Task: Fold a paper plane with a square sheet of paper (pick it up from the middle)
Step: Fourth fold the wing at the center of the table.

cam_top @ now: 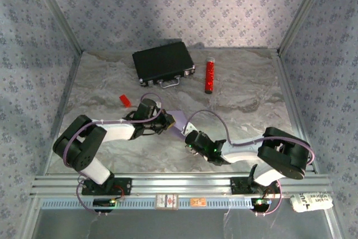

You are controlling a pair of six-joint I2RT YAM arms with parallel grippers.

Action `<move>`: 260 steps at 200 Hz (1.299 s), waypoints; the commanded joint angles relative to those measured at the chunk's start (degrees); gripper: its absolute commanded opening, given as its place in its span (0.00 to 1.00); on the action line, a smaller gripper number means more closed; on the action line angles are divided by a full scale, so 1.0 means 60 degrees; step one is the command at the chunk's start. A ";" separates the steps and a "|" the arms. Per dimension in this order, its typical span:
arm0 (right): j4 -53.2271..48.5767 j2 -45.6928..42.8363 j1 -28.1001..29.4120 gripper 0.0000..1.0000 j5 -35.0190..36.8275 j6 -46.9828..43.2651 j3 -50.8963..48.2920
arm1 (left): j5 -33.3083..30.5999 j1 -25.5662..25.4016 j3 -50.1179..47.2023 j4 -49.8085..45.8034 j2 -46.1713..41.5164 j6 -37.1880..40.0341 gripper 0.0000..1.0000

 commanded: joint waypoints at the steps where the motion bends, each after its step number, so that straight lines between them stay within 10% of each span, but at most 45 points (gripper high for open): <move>1: 0.0020 0.0059 0.0060 0.19 0.0232 -0.0096 0.0242 | 0.0184 0.0045 0.0170 -0.0069 0.0126 0.0033 0.06; 117: 0.0248 0.0401 -0.0065 0.05 -0.0835 0.0606 0.0150 | -0.1158 0.0067 0.0105 -0.1876 -0.1563 0.0693 0.58; 260: -0.0357 0.1063 -0.1085 0.07 -0.3736 0.2207 0.0674 | -0.1529 0.0133 -0.0493 -0.2082 -0.2702 0.0532 0.48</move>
